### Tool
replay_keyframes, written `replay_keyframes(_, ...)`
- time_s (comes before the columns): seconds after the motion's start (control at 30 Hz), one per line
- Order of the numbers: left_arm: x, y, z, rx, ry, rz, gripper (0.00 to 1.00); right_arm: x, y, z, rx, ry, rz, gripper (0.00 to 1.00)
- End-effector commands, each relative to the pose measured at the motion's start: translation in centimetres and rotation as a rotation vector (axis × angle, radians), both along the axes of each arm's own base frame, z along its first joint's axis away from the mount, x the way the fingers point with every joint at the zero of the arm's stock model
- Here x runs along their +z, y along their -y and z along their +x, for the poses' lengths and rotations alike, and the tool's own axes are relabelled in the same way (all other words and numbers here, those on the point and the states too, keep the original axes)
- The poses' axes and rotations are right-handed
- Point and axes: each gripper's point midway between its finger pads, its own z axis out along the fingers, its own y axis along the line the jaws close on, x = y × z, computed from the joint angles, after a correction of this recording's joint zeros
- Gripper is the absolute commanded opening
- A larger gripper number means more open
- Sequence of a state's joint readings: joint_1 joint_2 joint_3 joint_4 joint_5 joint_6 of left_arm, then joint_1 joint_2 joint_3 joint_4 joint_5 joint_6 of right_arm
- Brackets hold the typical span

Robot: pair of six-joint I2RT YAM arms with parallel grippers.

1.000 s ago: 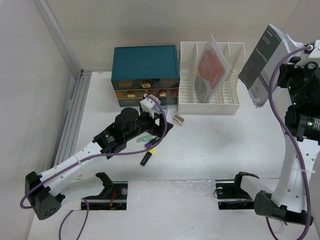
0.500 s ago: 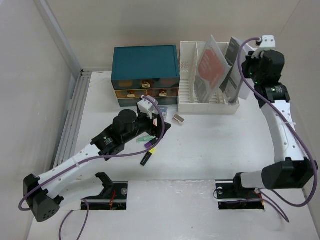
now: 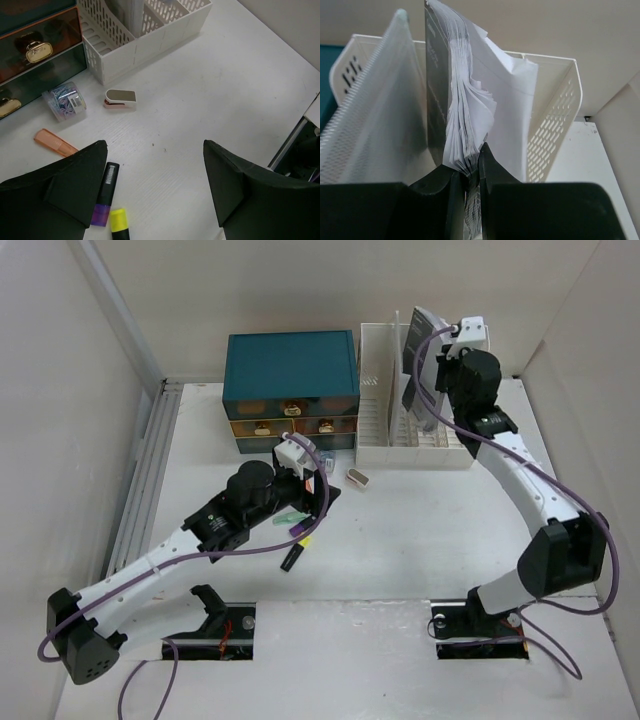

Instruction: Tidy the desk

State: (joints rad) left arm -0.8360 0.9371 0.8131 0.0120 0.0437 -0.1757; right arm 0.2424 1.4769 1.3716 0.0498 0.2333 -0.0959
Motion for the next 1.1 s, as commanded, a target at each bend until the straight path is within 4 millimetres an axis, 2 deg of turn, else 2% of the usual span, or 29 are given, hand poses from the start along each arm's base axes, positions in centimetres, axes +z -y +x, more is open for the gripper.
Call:
replay_keyframes(0.0, 1.3, -0.2, 0.1, 0.008, 0.047, -0.034, 0.75, 7.7, 0.8, 0.2, -0.092, 0.302, 0.042, 0.0)
replay_keyframes(0.07, 1.3, -0.2, 0.1, 0.008, 0.047, -0.034, 0.75, 7.0, 0.8, 0.4, -0.121, 0.287, 0.043, 0.0)
replay_keyframes(0.23, 0.7, 0.0, 0.3, 0.007, 0.033, -0.02, 0.76, 7.5, 0.7, -0.5, -0.096, 0.314, 0.037, 0.0)
replay_keyframes(0.27, 0.7, 0.0, 0.3, 0.007, 0.033, -0.019, 0.76, 8.5, 0.7, -1.2, -0.087, 0.335, 0.043, 0.0)
replay_keyframes(0.33, 0.7, 0.0, 0.3, 0.007, 0.033, -0.019, 0.76, 8.6, -0.3, -2.1, -0.061, 0.327, 0.045, 0.0)
replay_keyframes(0.4, 0.7, 0.0, 0.3, 0.007, 0.033, -0.019, 0.76, 10.0, 0.0, -3.9, -0.082, 0.351, 0.035, 0.0)
replay_keyframes(0.43, 0.7, 0.0, 0.3, 0.007, 0.033, -0.019, 0.76, 10.7, -0.5, -4.6, -0.079, 0.364, 0.033, 0.0)
replay_keyframes(0.47, 0.7, -0.1, 0.5, 0.018, 0.035, -0.018, 0.76, 10.6, 0.0, -5.1, -0.096, 0.358, 0.003, 0.0)
replay_keyframes(0.5, 0.7, -0.1, 0.5, 0.018, 0.035, -0.018, 0.76, 11.8, 0.1, -6.3, -0.099, 0.384, 0.005, 0.0)
replay_keyframes(0.6, 0.7, -0.1, 0.5, 0.018, 0.035, -0.018, 0.76, 13.0, 1.7, -7.8, -0.16, 0.399, -0.03, 0.0)
replay_keyframes(0.63, 0.7, 0.0, 0.3, 0.009, 0.034, -0.019, 0.76, 12.5, 2.2, -7.8, -0.188, 0.385, -0.045, 0.0)
replay_keyframes(0.77, 0.9, 0.0, 0.4, 0.009, 0.04, -0.026, 0.76, 13.2, 3.8, -9.2, -0.253, 0.394, -0.066, 0.0)
replay_keyframes(0.9, 1.3, -0.1, 0.3, 0.009, 0.047, -0.034, 0.76, 13.0, 5.4, -9.5, -0.308, 0.384, -0.087, 0.0)
replay_keyframes(1.07, 0.8, -0.1, 0.2, 0.009, 0.041, -0.027, 0.76, 12.6, 6.2, -9.4, -0.329, 0.375, -0.095, 0.0)
